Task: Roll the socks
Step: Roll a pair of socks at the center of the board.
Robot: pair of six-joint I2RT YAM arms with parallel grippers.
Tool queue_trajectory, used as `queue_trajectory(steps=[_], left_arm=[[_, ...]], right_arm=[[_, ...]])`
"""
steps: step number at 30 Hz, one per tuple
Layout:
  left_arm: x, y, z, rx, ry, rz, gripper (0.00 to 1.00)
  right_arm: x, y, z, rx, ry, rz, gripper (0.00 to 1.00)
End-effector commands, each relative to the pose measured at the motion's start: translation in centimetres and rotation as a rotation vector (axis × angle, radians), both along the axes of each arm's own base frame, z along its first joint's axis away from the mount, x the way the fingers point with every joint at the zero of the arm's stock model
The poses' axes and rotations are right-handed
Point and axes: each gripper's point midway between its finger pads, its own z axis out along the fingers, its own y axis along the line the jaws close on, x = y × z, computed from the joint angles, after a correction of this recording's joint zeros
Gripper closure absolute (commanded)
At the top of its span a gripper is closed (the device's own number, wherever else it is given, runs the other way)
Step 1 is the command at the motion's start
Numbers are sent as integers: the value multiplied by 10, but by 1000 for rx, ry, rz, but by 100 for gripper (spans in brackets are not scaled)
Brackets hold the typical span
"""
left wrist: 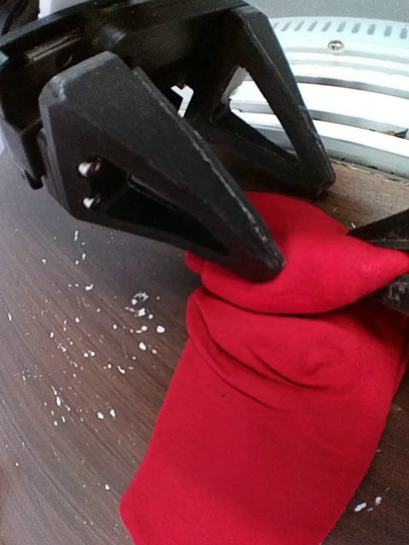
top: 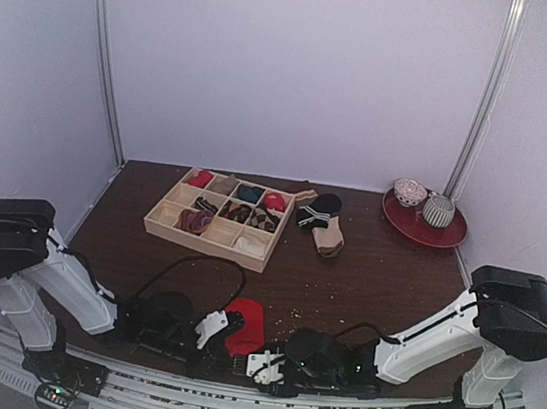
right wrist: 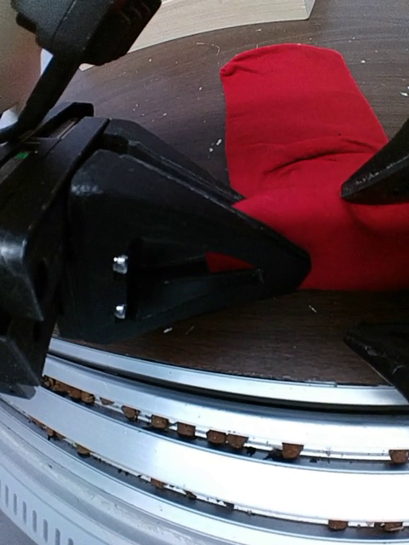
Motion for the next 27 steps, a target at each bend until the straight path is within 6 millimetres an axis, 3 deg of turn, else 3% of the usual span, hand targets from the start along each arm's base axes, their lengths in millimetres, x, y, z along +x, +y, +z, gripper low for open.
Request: queue_trajectory(steps=[1, 8, 12, 13, 15, 18, 22, 25, 27], left_arm=[[-12, 20, -30, 107, 68, -17, 100], [-21, 17, -18, 59, 62, -80, 100], [-13, 20, -10, 74, 3, -63, 100], [-8, 22, -6, 76, -24, -44, 96], [2, 28, 7, 74, -85, 2, 83], [17, 33, 44, 18, -193, 66, 74], [19, 36, 85, -97, -312, 59, 65], [13, 28, 94, -145, -351, 0, 63], [11, 22, 86, -135, -362, -28, 63]], right_arm=[[8, -1, -11, -43, 12, -9, 54], [31, -15, -31, -107, 106, -143, 75], [34, -22, -38, -133, 301, -202, 90], [33, -24, -38, -145, 363, -211, 93], [34, -27, -37, -165, 484, -265, 93], [25, -35, -40, -252, 690, -316, 94], [14, -40, -42, -341, 911, -395, 94], [3, -40, -46, -381, 1072, -414, 94], [1, -42, -50, -424, 1091, -416, 94]])
